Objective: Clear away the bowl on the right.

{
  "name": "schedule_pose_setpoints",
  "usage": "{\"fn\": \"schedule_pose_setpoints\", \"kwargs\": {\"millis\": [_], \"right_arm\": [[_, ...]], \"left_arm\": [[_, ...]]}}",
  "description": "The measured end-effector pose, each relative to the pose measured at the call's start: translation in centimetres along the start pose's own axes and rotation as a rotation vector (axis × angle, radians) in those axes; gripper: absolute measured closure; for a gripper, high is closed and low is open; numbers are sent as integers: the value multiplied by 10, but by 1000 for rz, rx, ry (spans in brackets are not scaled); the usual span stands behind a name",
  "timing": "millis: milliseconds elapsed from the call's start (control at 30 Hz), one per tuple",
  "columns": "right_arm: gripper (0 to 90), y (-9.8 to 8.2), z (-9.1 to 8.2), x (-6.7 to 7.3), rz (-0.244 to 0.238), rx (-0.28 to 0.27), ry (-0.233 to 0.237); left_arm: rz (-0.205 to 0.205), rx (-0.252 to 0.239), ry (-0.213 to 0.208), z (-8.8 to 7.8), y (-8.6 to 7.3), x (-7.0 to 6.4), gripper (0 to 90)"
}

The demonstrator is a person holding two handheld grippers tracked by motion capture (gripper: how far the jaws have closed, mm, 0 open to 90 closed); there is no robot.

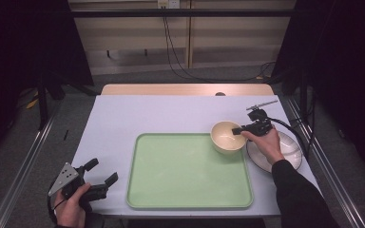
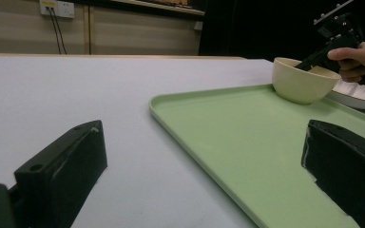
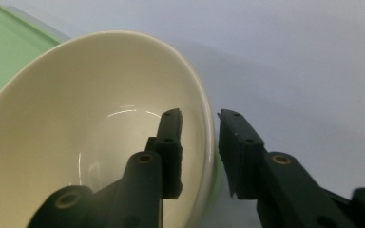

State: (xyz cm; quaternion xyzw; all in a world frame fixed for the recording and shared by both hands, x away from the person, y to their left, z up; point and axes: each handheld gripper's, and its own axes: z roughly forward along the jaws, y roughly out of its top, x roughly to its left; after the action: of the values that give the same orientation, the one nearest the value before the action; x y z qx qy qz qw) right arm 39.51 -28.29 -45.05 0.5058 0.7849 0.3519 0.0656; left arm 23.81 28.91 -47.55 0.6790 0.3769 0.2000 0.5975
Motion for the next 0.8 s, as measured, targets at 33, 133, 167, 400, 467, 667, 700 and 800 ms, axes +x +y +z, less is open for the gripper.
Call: {"fn": "schedule_pose_setpoints", "kwargs": {"millis": [33, 133, 167, 400, 467, 667, 700, 800], "right_arm": [[642, 0, 0, 0, -2, 0, 1], [543, 0, -1, 1, -19, -36, -2], [506, 0, -2, 1, -28, -54, 0], [53, 1, -5, 0, -50, -110, 23], [34, 0, -7, 1, -62, -133, 33], [64, 2, -15, 0, 3, -158, -7], [63, 1, -16, 1, -6, -159, -14], [22, -2, -20, 3, -38, -198, -36]], "left_arm": [[-1, 1, 0, 0, 0, 0, 13], [1, 0, 1, 0, 0, 0, 13], [1, 0, 5, 0, 0, 0, 13], [-1, 1, 1, 0, 0, 0, 13], [-2, 0, 7, 0, 0, 0, 13], [0, 1, 0, 0, 0, 0, 13], [-2, 1, 1, 0, 0, 0, 13], [0, 1, 2, 0, 0, 0, 13]]}}
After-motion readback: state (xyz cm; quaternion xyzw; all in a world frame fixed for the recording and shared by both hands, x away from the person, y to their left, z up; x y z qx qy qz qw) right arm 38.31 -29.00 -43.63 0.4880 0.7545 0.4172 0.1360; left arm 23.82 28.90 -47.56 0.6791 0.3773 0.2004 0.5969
